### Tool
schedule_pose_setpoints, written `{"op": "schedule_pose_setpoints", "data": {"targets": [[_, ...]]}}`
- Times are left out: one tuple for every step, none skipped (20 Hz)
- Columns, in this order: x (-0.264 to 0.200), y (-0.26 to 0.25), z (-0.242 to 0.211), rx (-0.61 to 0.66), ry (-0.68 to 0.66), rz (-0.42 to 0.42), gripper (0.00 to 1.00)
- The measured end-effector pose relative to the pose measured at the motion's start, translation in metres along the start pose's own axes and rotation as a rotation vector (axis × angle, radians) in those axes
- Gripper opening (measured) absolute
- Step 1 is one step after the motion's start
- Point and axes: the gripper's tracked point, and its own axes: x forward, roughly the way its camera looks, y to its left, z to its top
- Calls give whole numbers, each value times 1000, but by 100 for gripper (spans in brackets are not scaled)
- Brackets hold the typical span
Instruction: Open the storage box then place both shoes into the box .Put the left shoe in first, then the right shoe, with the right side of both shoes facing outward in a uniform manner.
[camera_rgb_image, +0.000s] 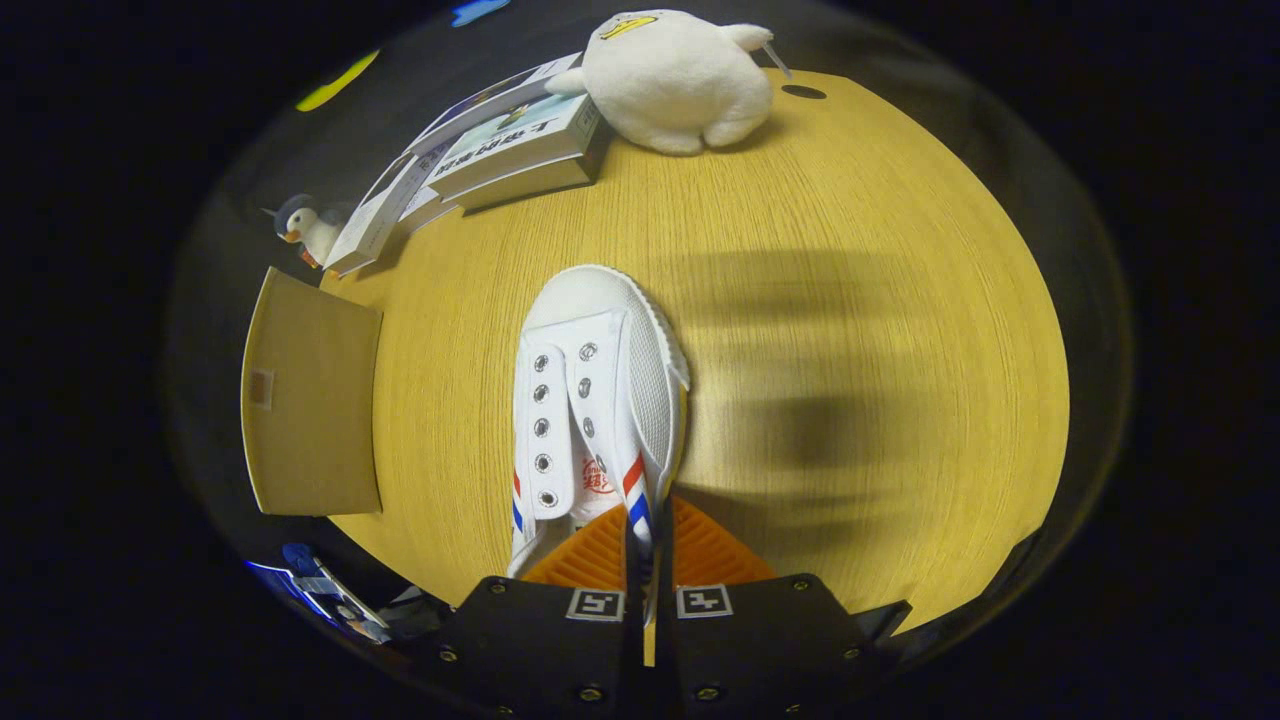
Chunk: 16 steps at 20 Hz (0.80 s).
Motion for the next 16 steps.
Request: {"op": "schedule_pose_setpoints", "data": {"targets": [[-4, 2, -1, 19, 3, 5, 5], [-8, 6, -1, 30, 4, 16, 5], [-13, 9, 0, 37, 3, 23, 5], [-18, 13, 1, 38, 0, 25, 5], [-22, 16, 4, 32, -4, 22, 4], [-27, 18, 6, 23, -8, 18, 4], [-32, 21, 8, 16, -13, 12, 4], [-37, 24, 10, 8, -24, 9, 5], [-43, 28, 12, -1, -33, 9, 5], [-47, 32, 14, -5, -39, 8, 5], [-51, 37, 16, -11, -40, 7, 4], [-56, 42, 17, -18, -40, 6, 4], [-60, 47, 18, -30, -41, 5, 4], [-63, 53, 20, -44, -41, 2, 4], [-66, 59, 21, -60, -41, -1, 4], [-69, 66, 23, -77, -42, -2, 4]]}}
